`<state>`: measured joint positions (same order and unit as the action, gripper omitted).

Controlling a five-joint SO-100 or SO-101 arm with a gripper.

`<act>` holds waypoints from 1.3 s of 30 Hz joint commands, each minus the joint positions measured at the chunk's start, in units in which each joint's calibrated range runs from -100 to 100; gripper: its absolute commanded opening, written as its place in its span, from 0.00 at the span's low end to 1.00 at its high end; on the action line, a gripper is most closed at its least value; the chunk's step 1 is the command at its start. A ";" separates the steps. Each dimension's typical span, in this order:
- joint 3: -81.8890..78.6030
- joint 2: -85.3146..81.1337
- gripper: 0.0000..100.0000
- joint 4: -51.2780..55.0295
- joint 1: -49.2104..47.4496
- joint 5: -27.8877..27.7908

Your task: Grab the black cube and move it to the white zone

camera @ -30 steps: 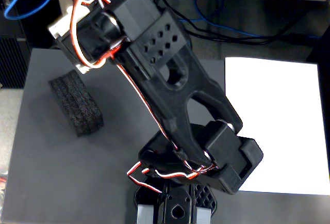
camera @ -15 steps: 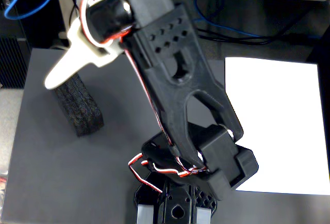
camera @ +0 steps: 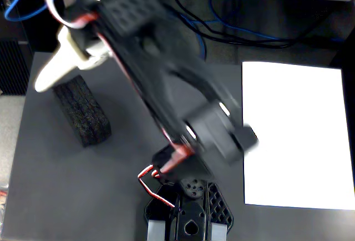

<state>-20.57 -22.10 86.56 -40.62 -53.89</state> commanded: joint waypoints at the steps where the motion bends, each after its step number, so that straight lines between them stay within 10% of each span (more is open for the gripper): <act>1: 2.89 11.22 0.53 -0.71 -3.09 0.99; 7: 2.07 11.05 0.53 -0.29 -12.87 4.76; 39: -13.88 11.30 0.53 -9.89 -2.50 4.76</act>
<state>-35.28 -10.61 77.75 -43.57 -49.54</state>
